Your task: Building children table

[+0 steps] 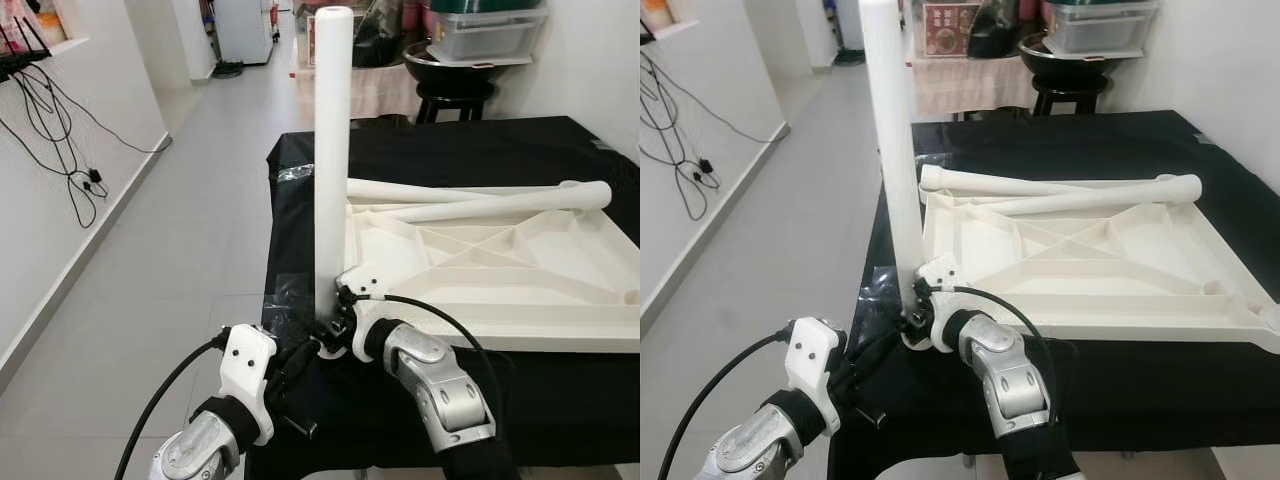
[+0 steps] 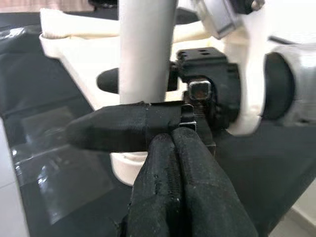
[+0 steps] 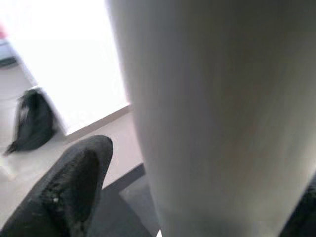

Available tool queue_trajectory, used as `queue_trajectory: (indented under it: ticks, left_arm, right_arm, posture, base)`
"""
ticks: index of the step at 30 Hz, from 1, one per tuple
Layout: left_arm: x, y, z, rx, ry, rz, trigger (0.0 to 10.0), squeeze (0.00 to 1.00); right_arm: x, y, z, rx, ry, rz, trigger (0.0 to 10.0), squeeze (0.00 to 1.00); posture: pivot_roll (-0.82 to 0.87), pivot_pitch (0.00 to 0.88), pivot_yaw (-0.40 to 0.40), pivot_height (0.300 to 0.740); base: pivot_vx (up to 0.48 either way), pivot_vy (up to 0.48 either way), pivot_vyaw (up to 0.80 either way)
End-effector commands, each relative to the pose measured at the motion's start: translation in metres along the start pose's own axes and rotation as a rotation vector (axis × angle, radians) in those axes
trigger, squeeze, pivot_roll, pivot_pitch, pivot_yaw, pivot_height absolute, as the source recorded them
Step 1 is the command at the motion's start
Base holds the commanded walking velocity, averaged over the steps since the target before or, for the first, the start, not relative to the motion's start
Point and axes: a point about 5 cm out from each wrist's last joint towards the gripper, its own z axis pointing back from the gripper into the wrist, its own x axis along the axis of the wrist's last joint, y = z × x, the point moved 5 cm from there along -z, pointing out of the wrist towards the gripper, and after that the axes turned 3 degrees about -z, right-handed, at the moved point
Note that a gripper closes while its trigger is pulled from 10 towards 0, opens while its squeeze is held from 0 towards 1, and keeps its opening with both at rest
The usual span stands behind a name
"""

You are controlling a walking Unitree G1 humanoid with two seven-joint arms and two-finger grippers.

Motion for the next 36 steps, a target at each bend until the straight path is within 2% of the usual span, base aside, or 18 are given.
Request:
queue_trajectory:
  ticks: [1,2,3,4,6,8,13,14,16,17,21,27,29,32,33,34,35,36]
  left_arm:
    - [-0.009,0.003,0.0,0.017,0.039,0.003,10.0,0.0]
    - [-0.009,0.003,0.0,0.017,0.039,0.003,10.0,0.0]
    - [-0.009,0.003,0.001,0.016,0.039,0.002,10.0,0.0]
    - [-0.009,0.003,0.001,0.016,0.039,0.002,10.0,0.0]
    - [-0.009,0.003,0.001,0.018,0.04,0.001,10.0,0.0]
    - [-0.009,0.003,0.001,0.018,0.04,0.001,10.0,0.0]
    - [-0.01,0.001,0.003,0.028,0.041,0.002,10.0,0.0]
    - [-0.01,0.0,0.003,0.029,0.042,0.003,10.0,0.0]
    - [-0.01,0.0,0.003,0.029,0.042,0.003,10.0,0.0]
    - [-0.01,0.0,0.003,0.029,0.042,0.003,10.0,0.0]
    - [-0.011,-0.002,0.003,0.026,0.043,0.007,10.0,0.0]
    - [-0.011,-0.003,0.004,0.023,0.044,0.011,10.0,0.0]
    - [-0.011,-0.002,0.004,0.022,0.044,0.013,10.0,0.0]
    - [-0.011,-0.002,0.005,0.023,0.044,0.013,10.0,0.0]
    - [-0.011,-0.001,0.006,0.024,0.045,0.013,10.0,0.0]
    - [-0.011,-0.001,0.006,0.024,0.045,0.013,10.0,0.0]
    - [-0.011,0.0,0.007,0.023,0.047,0.014,10.0,0.0]
    - [-0.011,0.0,0.007,0.023,0.047,0.014,10.0,0.0]
  right_arm:
    - [0.018,0.029,-0.005,0.275,-0.053,0.058,10.0,0.0]
    - [0.018,0.029,-0.005,0.275,-0.053,0.058,10.0,0.0]
    - [0.02,0.029,-0.003,0.343,-0.045,0.087,10.0,0.0]
    - [0.02,0.029,-0.003,0.343,-0.045,0.087,10.0,0.0]
    - [0.021,0.024,0.0,0.431,-0.018,0.125,10.0,0.0]
    - [0.021,0.024,0.0,0.431,-0.018,0.125,10.0,0.0]
    - [0.026,0.011,-0.006,0.499,0.018,0.108,10.0,0.0]
    - [0.027,0.007,-0.009,0.503,0.024,0.091,7.9,0.0]
    - [0.027,0.007,-0.009,0.503,0.024,0.091,7.9,0.0]
    - [0.027,0.003,-0.01,0.5,0.027,0.071,0.0,0.0]
    - [0.023,-0.007,-0.007,0.483,0.031,0.046,0.0,0.0]
    - [0.02,-0.012,0.001,0.465,0.017,0.051,0.0,0.0]
    - [0.004,-0.017,0.007,0.35,0.056,0.068,0.0,0.0]
    - [-0.003,-0.019,0.009,0.294,0.077,0.076,0.0,0.0]
    - [-0.015,-0.023,0.0,0.03,0.057,0.016,0.0,0.0]
    - [-0.015,-0.023,0.0,0.03,0.057,0.016,0.0,0.0]
    - [-0.03,-0.007,0.001,-0.096,0.086,-0.08,0.0,0.0]
    - [-0.03,-0.007,0.001,-0.096,0.086,-0.08,0.0,0.0]
  posture:
    - [0.02,0.028,0.011,0.74]
    - [0.02,0.028,0.011,0.74]
    - [0.03,0.027,0.009,0.74]
    - [0.03,0.027,0.009,0.74]
    - [0.04,0.029,0.004,0.74]
    - [0.04,0.029,0.004,0.74]
    - [0.05,0.034,-0.004,0.74]
    - [0.06,0.035,-0.005,0.74]
    - [0.06,0.035,-0.005,0.74]
    - [0.06,0.035,-0.006,0.74]
    - [0.05,0.038,-0.005,0.74]
    - [0.04,0.039,-0.005,0.74]
    - [0.04,0.043,-0.007,0.74]
    - [0.03,0.044,-0.01,0.74]
    - [0.02,0.047,-0.005,0.74]
    - [0.02,0.047,-0.005,0.74]
    - [0.02,0.054,0.001,0.74]
    - [0.02,0.054,0.001,0.74]
  base:
    - [0.0,0.0,0.0]
    - [0.0,0.0,0.0]
    - [0.0,0.0,0.0]
    - [0.0,0.0,0.0]
    - [0.0,0.0,0.0]
    - [0.0,0.0,0.0]
    - [0.0,0.0,0.0]
    - [0.0,0.0,0.0]
    - [0.0,0.0,0.0]
    - [0.0,0.0,0.0]
    - [0.0,0.0,0.0]
    - [0.0,0.0,0.0]
    - [0.0,0.0,0.0]
    - [0.0,0.0,0.0]
    - [0.0,0.0,0.0]
    - [0.0,0.0,0.0]
    - [0.0,0.0,0.0]
    - [0.0,0.0,0.0]
